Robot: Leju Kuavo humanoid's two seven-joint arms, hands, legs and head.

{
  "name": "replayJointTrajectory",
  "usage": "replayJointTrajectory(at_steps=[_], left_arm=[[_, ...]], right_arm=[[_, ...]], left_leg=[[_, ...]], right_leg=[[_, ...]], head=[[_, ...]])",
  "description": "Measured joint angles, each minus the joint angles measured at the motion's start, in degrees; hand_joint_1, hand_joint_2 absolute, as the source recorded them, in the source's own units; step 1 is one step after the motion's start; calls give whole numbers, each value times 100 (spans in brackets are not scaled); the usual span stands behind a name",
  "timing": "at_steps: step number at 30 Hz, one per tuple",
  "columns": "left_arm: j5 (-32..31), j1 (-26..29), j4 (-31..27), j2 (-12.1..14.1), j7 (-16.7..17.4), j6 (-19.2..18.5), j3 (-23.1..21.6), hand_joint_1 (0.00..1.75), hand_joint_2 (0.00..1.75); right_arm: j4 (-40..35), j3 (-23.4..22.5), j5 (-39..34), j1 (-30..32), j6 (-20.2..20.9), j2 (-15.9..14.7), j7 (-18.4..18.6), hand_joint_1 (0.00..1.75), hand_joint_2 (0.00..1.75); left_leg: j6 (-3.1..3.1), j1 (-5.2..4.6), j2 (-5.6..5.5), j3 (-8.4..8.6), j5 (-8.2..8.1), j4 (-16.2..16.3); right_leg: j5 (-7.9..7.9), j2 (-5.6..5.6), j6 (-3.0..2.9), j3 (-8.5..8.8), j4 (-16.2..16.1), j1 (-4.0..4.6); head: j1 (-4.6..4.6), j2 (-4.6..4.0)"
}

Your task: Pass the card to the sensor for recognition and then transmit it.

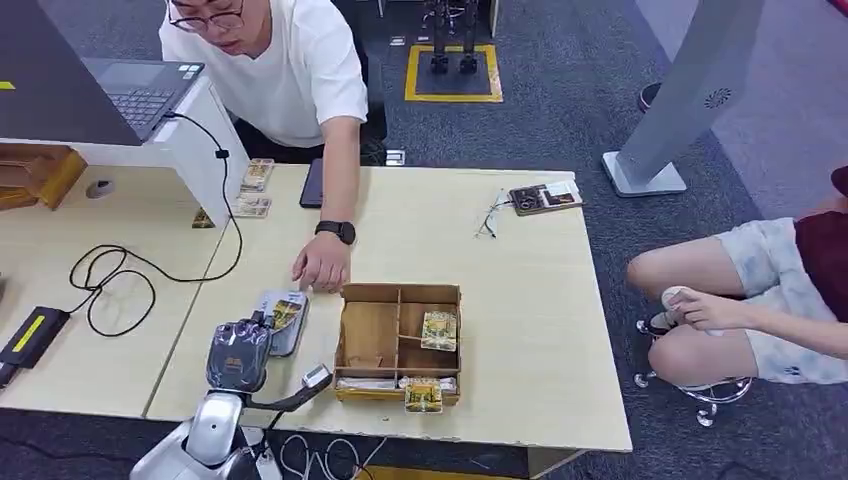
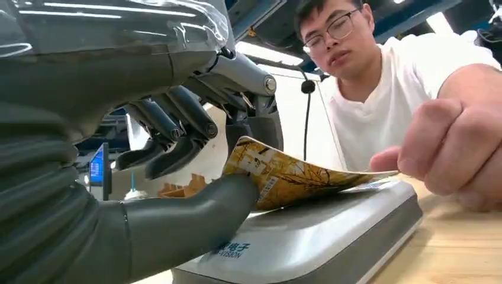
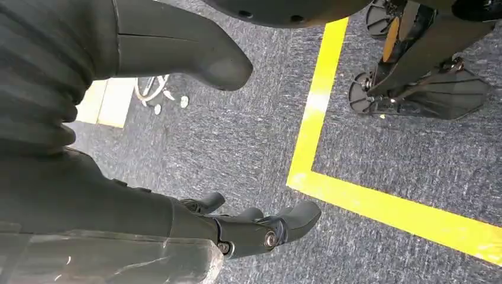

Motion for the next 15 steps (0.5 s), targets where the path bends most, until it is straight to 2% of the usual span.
replayJointTrajectory(at_steps=[15], left_arm=[[-2,-135,330,-96,-66,0,-48,175,175]], right_arm=[[0,0,0,1,-2,-17,-2,0,175]], left_leg=[[-2,0,-11,37,6,-3]], right_leg=[[0,-5,0,42,1,0]], head=[[-2,0]])
